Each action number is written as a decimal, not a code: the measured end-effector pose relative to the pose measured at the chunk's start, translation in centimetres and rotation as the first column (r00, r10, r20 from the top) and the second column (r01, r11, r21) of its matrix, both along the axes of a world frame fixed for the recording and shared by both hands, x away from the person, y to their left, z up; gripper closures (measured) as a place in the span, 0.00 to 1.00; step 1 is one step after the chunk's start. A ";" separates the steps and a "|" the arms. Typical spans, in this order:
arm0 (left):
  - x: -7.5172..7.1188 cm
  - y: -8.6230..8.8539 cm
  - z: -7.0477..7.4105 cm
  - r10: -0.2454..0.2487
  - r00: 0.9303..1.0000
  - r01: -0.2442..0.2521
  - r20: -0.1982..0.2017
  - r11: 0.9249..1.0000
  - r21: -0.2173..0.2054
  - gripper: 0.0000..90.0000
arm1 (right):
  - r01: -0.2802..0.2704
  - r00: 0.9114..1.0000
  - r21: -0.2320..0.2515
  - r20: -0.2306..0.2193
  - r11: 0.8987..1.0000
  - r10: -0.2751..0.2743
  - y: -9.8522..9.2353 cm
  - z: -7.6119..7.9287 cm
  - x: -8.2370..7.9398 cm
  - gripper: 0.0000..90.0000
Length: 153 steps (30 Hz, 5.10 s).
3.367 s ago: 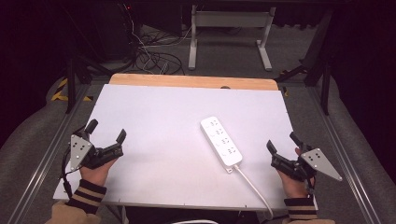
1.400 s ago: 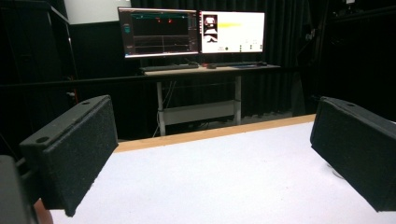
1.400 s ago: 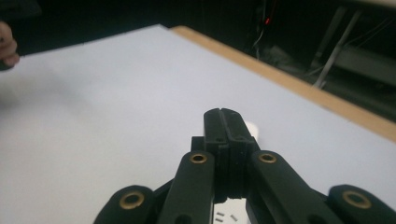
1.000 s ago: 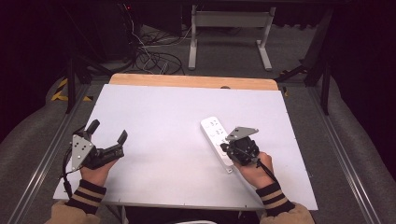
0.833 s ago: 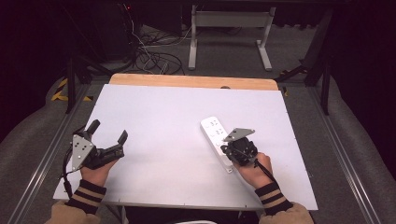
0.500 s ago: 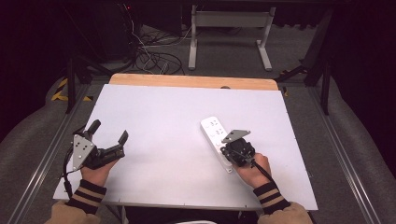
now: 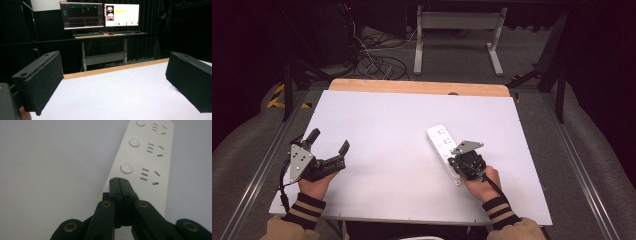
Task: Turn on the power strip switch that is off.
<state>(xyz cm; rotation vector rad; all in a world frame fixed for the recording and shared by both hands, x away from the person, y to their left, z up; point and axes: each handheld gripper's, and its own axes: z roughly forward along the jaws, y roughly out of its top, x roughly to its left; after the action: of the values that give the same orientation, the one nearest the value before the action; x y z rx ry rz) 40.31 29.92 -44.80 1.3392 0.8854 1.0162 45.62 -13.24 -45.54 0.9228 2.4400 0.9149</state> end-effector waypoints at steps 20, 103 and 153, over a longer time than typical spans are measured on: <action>0.0 0.0 -0.1 -0.002 1.000 0.002 -0.010 1.000 -0.002 0.02 | 0.026 1.000 0.018 0.003 1.000 -0.026 -1.2 -0.2 -0.5 1.00; -0.1 0.2 -0.1 -0.004 1.000 0.004 -0.023 1.000 0.002 0.03 | 0.039 0.998 0.085 0.037 0.996 -0.043 -0.6 -1.1 -0.6 1.00; 0.0 0.1 -0.1 -0.012 1.000 0.012 -0.028 1.000 -0.005 0.04 | 0.025 0.998 0.071 0.053 0.997 -0.029 -0.6 -0.8 -0.8 1.00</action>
<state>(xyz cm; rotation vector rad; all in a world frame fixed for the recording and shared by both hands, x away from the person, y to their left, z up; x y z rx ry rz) 40.36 30.03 -44.93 1.3560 0.8999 0.9877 44.87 -13.83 -46.39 0.9409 2.3581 1.0089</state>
